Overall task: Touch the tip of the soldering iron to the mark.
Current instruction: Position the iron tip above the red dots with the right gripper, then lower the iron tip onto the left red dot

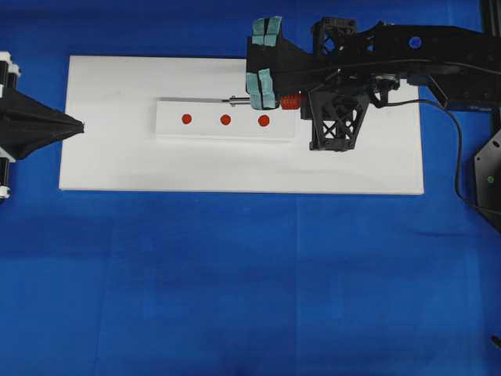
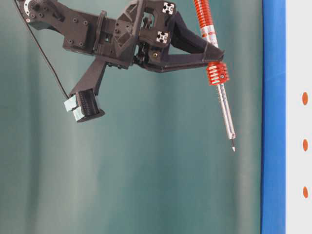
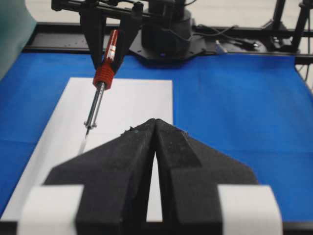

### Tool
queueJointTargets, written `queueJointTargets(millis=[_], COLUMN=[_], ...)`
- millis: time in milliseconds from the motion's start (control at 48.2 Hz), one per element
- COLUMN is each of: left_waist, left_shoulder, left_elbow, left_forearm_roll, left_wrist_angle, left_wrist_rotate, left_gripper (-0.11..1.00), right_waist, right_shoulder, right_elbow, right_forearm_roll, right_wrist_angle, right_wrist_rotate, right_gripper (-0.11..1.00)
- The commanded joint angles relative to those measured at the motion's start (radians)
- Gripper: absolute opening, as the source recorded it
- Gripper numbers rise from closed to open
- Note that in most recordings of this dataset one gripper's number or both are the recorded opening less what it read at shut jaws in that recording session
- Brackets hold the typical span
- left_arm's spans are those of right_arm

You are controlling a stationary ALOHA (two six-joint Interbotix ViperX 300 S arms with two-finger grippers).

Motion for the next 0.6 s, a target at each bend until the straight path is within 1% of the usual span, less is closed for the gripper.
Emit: queueJointTargets(millis=[0, 166, 353, 581], left_waist=[0.002, 0.000, 0.002, 0.002], left_shoulder=[0.005, 0.005, 0.005, 0.005], left_elbow=[-0.011, -0.011, -0.011, -0.009], left_forearm_roll=[0.003, 0.002, 0.002, 0.002], left_wrist_angle=[-0.005, -0.005, -0.005, -0.005], left_wrist_rotate=[0.000, 0.000, 0.000, 0.000], left_gripper=[0.00, 0.00, 0.00, 0.00], right_waist=[0.002, 0.002, 0.003, 0.003], right_shoulder=[-0.029, -0.018, 0.029, 0.101], right_elbow=[-0.025, -0.028, -0.041, -0.072], right_forearm_roll=[0.002, 0.002, 0.002, 0.002], right_wrist_angle=[-0.002, -0.003, -0.015, -0.064], right_wrist_rotate=[0.002, 0.005, 0.006, 0.011], right_gripper=[0.06, 0.06, 0.06, 0.06])
